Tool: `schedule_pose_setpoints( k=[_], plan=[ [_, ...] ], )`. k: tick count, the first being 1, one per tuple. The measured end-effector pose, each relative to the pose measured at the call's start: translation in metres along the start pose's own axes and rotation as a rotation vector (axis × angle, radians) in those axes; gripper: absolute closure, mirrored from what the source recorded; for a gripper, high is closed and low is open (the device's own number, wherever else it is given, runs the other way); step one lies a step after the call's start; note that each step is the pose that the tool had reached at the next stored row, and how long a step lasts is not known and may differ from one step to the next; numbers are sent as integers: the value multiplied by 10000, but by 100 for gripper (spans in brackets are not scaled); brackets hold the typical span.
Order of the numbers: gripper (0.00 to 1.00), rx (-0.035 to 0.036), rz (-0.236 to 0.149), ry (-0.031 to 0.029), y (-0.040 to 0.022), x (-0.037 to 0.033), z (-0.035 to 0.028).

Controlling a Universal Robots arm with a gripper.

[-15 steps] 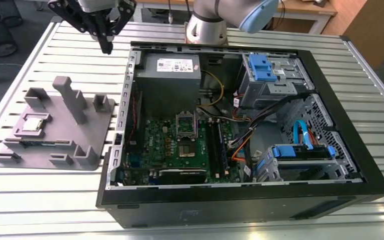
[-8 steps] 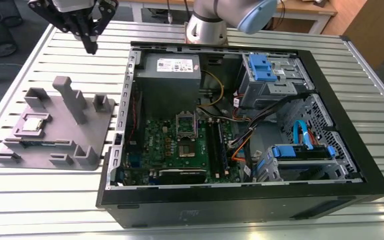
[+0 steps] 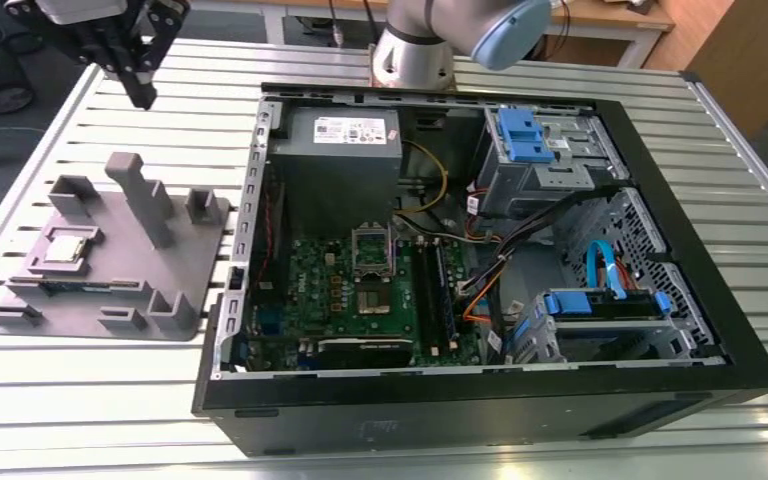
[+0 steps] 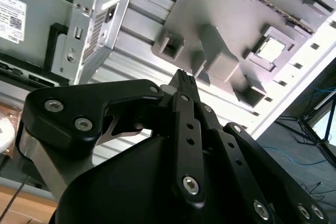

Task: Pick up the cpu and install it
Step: 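Reach for the cpu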

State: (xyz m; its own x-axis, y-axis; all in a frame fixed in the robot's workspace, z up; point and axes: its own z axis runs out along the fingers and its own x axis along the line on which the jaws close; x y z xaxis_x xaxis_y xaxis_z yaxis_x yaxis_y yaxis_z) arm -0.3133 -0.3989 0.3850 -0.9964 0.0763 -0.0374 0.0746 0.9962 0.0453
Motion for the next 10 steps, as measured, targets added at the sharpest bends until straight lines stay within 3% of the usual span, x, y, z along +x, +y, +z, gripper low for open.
schedule_pose_setpoints(
  k=[10],
  plan=[
    [89,-1,-1,-7,-30,387,12]
  ],
)
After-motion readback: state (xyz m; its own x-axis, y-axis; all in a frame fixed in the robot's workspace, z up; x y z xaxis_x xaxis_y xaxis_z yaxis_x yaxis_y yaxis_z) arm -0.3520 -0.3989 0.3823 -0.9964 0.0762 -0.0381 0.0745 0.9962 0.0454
